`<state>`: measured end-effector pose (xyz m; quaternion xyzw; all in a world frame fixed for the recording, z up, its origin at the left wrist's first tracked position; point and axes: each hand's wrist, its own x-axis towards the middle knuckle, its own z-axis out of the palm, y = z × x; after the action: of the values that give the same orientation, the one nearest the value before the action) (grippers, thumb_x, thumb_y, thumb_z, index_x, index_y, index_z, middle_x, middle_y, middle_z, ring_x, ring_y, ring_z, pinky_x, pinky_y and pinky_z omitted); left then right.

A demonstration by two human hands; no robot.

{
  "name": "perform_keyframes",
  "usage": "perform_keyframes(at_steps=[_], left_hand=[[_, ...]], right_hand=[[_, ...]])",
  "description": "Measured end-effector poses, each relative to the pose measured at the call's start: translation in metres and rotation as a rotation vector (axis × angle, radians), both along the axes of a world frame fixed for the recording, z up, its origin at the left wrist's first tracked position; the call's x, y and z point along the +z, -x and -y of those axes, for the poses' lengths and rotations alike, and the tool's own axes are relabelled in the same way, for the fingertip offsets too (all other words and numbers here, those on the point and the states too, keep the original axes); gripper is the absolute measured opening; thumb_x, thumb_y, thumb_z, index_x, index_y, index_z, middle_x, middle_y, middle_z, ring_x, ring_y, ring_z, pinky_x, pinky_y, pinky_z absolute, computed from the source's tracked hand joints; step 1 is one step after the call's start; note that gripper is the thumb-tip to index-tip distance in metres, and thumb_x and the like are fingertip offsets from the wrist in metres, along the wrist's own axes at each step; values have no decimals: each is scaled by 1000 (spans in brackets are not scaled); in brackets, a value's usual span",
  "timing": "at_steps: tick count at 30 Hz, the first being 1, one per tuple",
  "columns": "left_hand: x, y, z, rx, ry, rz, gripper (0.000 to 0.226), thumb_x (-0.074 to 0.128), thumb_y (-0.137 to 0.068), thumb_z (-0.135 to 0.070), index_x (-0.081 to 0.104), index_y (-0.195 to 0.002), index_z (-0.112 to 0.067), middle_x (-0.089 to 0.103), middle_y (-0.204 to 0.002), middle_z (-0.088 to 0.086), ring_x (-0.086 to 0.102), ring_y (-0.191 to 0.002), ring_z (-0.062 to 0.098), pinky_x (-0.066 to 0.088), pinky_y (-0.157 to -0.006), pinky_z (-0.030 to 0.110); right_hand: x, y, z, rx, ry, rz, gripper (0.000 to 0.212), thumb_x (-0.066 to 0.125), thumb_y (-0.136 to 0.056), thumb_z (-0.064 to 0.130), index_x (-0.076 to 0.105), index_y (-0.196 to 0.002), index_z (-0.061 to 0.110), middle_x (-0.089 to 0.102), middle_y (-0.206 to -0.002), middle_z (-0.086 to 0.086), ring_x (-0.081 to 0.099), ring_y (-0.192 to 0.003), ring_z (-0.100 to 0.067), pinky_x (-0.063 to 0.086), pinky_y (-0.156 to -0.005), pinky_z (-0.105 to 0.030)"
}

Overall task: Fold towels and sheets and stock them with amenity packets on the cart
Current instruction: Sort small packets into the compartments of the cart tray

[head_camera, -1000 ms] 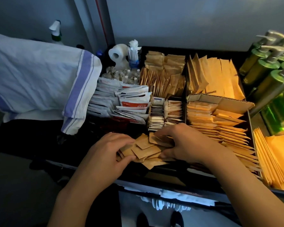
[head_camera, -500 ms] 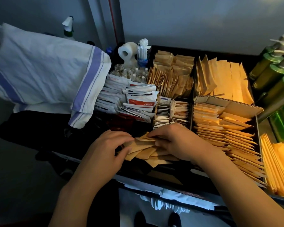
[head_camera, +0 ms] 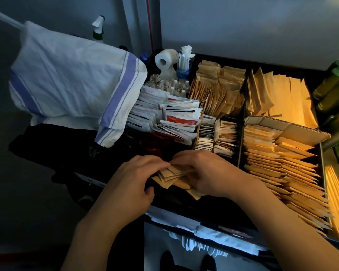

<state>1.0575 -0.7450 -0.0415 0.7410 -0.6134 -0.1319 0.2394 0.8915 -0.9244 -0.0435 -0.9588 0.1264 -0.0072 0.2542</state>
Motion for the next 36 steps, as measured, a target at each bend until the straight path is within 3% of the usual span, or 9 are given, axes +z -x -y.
perform_keyframes(at_steps=[5,10,15,18,21,26,31,34,36], left_hand=[[-4,6,15,-39,22,153,62,88,-73,-17,69,-127,-39,63,-125,-21,56,-110,10,47,-92,42],[-3,5,20,-68,79,102,55,76,-84,-17,64,-131,-44,60,-127,-25,53,-109,5,45,-90,39],[-2,14,34,-61,142,78,60,73,-84,-2,65,-132,-36,62,-128,-22,54,-103,7,53,-84,37],[-1,13,36,-7,208,82,46,71,-89,-9,67,-126,-35,63,-122,-24,56,-99,5,55,-79,33],[3,5,36,22,263,67,36,70,-92,-16,68,-123,-33,64,-120,-25,59,-103,6,53,-85,34],[16,-8,26,0,334,3,36,71,-93,-6,70,-122,-28,65,-119,-22,64,-110,11,53,-94,39],[29,-17,1,17,424,-43,32,65,-93,-11,72,-122,-23,67,-119,-20,65,-114,13,50,-98,28],[36,-18,-10,38,470,-86,32,66,-94,-7,72,-122,-19,69,-119,-16,66,-115,11,46,-99,18],[40,-17,-13,35,490,-117,33,68,-94,-1,72,-122,-17,68,-119,-17,65,-115,9,44,-98,14]], right_hand=[[-2,-6,-2,-28,-46,24,49,72,-84,14,67,-131,25,61,-135,12,58,-123,-10,51,-100,-33],[2,10,2,-110,-131,20,56,68,-84,8,64,-137,26,58,-141,14,53,-127,-6,44,-108,-23],[5,30,17,-251,-26,-72,57,69,-87,11,62,-140,28,47,-152,13,45,-138,-12,35,-114,-24],[6,41,19,-312,-29,-10,59,68,-86,9,62,-139,32,45,-152,12,43,-138,-12,29,-110,-18],[7,43,16,-300,0,107,57,75,-86,21,61,-140,32,46,-152,15,45,-137,-7,33,-115,-22],[6,28,4,-279,10,198,75,82,-82,44,48,-148,36,43,-150,19,44,-136,-7,41,-114,-36],[6,16,-8,-217,21,261,84,80,-80,56,44,-152,33,41,-149,15,43,-137,-8,43,-112,-39],[8,6,-19,-181,35,261,83,74,-87,54,34,-157,33,44,-152,9,44,-139,-14,43,-112,-43],[11,1,-24,-177,96,304,73,71,-92,43,38,-155,27,51,-146,6,50,-132,-16,45,-109,-41]])
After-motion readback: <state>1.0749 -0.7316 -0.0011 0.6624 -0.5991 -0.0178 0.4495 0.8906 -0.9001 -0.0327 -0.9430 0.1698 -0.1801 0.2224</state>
